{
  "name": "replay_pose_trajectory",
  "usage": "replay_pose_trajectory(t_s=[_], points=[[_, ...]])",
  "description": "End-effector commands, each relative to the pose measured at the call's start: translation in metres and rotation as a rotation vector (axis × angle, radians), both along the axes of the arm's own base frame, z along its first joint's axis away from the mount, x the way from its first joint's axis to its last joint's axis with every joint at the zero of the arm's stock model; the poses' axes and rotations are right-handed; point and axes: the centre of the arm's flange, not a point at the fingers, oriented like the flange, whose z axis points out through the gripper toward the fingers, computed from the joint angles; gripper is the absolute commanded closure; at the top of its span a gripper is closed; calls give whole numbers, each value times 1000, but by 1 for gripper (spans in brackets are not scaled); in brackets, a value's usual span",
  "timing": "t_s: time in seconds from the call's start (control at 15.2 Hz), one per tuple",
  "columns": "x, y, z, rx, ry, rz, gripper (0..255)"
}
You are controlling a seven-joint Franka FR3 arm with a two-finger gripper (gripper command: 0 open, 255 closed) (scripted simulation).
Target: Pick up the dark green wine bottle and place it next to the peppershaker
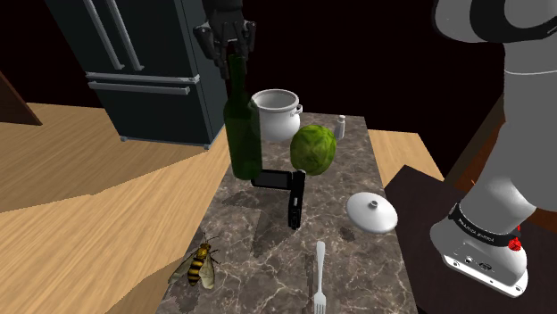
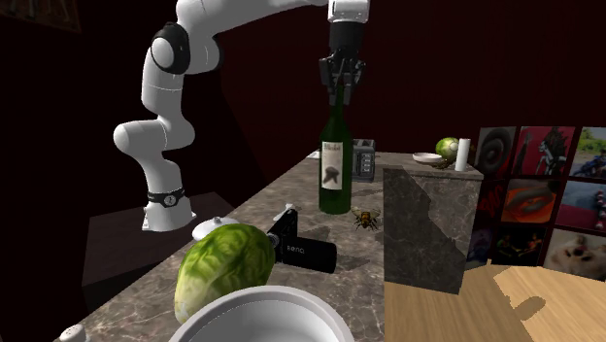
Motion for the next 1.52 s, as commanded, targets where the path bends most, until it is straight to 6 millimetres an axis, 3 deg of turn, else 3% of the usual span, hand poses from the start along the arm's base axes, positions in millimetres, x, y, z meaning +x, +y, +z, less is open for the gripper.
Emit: replay_pose_trajectory(t_s=[0.0, 0.2, 1.45], points=[[0, 0, 11, 0, 0, 0, 255], [0, 0, 26, 0, 0, 0, 255], [-37, -248, 27, 0, 0, 0, 255]])
